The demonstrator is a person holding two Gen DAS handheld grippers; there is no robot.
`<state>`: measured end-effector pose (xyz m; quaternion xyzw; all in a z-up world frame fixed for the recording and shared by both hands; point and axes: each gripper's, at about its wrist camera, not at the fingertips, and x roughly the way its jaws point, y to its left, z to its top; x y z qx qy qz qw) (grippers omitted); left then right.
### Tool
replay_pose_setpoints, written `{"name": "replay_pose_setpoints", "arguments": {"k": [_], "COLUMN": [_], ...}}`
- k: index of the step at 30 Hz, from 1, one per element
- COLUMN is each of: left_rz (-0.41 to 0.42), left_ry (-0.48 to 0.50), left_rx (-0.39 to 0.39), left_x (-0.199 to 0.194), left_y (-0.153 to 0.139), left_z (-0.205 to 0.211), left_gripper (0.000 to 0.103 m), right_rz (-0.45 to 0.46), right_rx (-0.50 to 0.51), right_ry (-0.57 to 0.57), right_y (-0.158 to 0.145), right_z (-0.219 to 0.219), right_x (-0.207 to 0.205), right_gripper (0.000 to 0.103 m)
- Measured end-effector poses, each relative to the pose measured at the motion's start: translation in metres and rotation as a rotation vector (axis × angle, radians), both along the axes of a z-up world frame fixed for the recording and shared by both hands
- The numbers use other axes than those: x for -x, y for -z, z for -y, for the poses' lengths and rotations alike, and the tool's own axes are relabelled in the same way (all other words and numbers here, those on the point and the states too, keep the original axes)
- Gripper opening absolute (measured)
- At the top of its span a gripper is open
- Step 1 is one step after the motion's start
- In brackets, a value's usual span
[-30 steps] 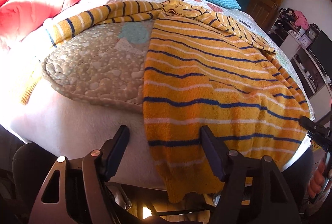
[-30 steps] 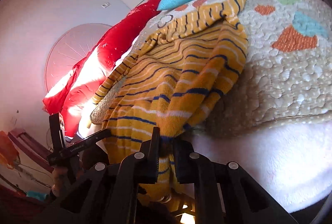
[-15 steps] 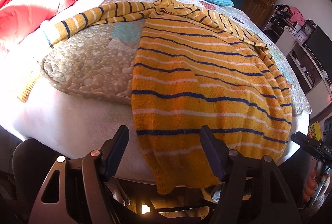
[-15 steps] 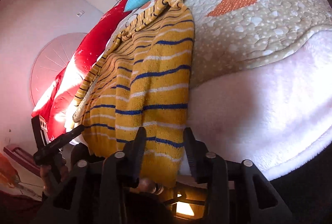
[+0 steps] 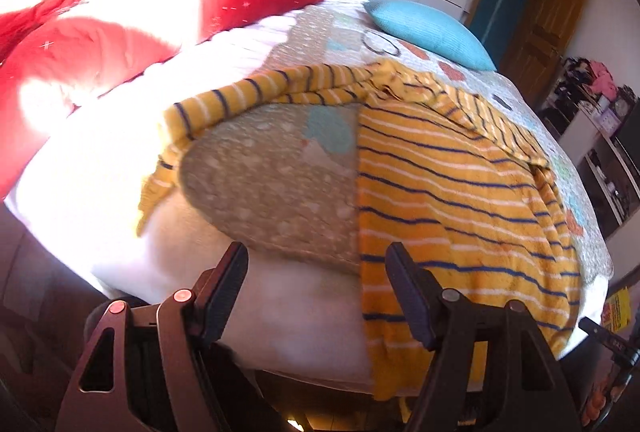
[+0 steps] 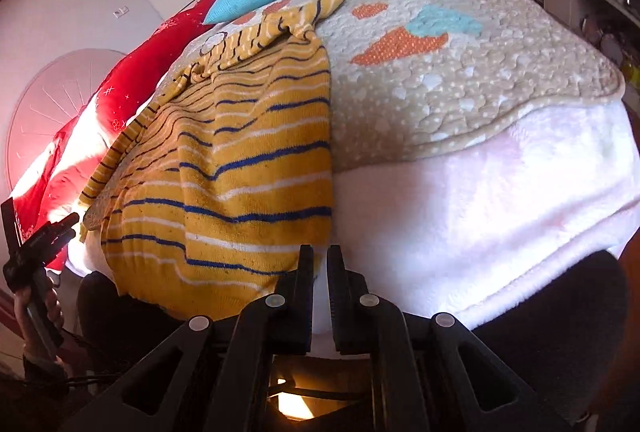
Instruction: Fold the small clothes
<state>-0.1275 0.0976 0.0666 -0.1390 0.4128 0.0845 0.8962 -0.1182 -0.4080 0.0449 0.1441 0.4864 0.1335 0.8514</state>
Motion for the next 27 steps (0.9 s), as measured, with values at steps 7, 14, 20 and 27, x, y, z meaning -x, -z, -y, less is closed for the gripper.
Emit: {"name": "replay_pose_setpoints", "arguments": {"k": [7, 14, 20, 27], "left_rz": [0.006, -0.088, -0.116, 0.027], "left_ry": [-0.203, -0.155, -0.181, -0.419], "left_rx": [-0.09, -0.252, -0.012, 0.048], "left_x": [-0.005, -0.044, -0.076, -0.089], "left_y": [-0.001, 0.026, 0.033, -0.021], "left_z": [-0.078, -0.126, -0.187, -0.249], "left_gripper": [0.077, 0.077, 0.01, 0.054], "right_rz": [0.032, 0.001, 0.003, -0.022], "right_rx": [-0.021, 0.005, 0.064, 0.049], "right_ry": [-0.07, -0.126, -0.15, -0.137], "right_y": [-0.014, 0.0, 0.001, 0.007], "right_z": [-0.035, -0.077, -0.092, -0.099], "right_x": [-0.024, -0.034, -0.04, -0.047], "right_gripper": [0.04, 0.04, 0.04, 0.041]}}
